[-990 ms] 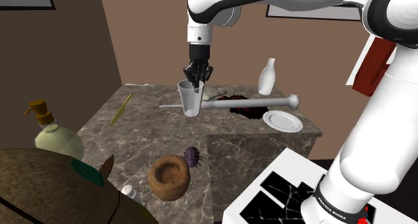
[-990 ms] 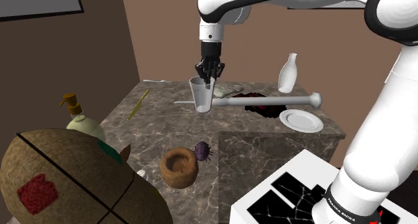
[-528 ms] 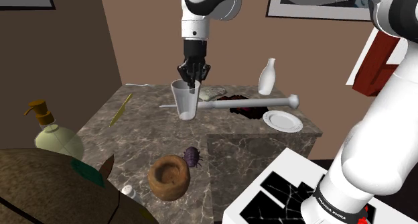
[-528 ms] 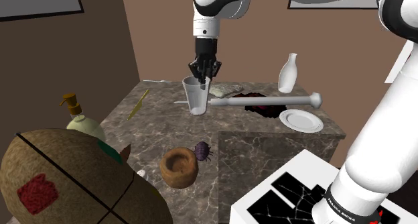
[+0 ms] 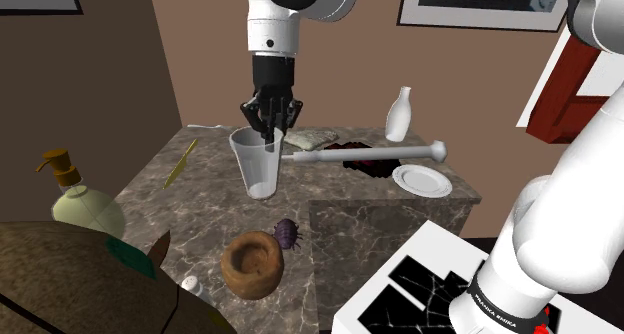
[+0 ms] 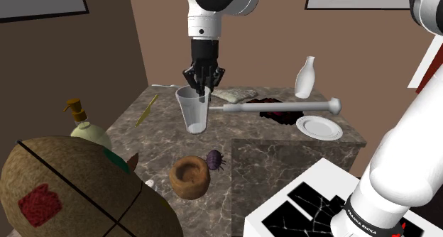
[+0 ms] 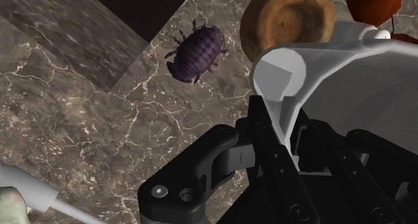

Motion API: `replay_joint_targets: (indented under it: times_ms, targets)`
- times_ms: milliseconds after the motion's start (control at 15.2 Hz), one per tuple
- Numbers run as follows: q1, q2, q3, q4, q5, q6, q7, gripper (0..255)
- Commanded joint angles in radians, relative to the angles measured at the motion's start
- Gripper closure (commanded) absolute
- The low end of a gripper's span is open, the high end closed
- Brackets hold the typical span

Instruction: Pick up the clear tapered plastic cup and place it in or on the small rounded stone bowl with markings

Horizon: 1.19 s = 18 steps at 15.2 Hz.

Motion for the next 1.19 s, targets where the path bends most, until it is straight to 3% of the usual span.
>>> replay_joint_targets:
  times_ms: [0,198,1122]
  targets:
    - [0.023,-0.013,0.027,-0.009,0.010,0.006,0.049,255]
    - [0.056,-0.017,0.069,0.003,0.019,0.005,0.124,255]
    - [0.062,-0.005,0.079,-0.172,0.026,0.190,0.096,255]
